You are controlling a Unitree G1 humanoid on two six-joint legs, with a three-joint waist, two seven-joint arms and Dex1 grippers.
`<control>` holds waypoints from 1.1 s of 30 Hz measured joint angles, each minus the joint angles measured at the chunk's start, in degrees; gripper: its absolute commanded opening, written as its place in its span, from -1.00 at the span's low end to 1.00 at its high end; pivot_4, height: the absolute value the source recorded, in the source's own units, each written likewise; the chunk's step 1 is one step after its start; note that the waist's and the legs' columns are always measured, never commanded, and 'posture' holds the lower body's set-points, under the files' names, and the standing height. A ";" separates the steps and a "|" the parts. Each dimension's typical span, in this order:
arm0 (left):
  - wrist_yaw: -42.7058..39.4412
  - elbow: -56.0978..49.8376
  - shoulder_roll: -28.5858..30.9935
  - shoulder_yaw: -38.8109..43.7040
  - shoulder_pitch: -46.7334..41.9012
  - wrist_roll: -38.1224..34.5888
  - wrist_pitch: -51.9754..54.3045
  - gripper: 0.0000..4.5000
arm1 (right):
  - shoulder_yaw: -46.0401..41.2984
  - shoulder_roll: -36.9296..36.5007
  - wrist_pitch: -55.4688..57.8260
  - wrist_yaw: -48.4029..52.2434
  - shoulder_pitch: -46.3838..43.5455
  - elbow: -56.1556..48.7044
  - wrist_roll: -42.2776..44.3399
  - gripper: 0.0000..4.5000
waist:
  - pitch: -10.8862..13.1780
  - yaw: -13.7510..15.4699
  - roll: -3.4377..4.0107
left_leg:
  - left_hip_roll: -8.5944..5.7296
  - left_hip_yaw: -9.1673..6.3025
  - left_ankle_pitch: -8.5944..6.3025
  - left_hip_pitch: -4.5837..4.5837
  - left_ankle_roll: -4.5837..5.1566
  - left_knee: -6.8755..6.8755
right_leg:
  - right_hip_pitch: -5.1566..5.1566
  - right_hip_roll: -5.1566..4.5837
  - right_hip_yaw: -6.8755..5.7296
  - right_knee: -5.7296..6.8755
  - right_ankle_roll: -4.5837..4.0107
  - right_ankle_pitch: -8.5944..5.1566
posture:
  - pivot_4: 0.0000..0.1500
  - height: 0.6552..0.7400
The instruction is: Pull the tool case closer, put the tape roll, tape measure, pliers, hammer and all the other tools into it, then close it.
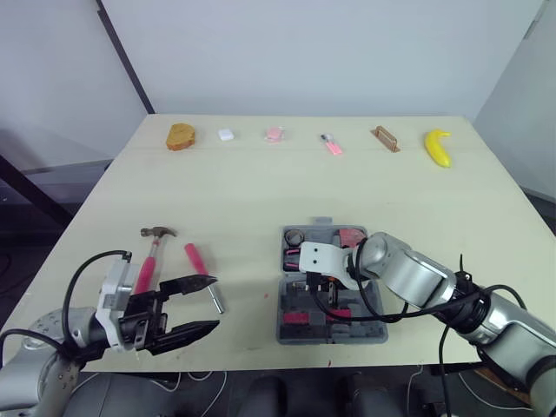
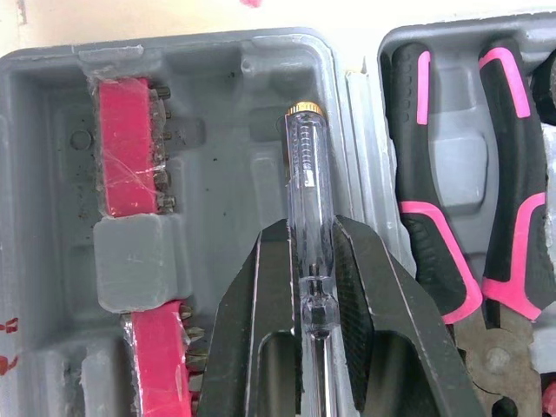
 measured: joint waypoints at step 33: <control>0.90 -0.32 -1.65 -3.58 -1.58 0.66 -1.01 1.00 | -26.40 3.44 -27.52 3.14 24.53 1.90 9.49 -0.98 | -0.03 0.11 -0.04 | 0.00 -0.03 0.00 0.10 0.00 0.03 | 0.13 0.09 0.02 0.07 0.01 0.00 | 1.00 1.00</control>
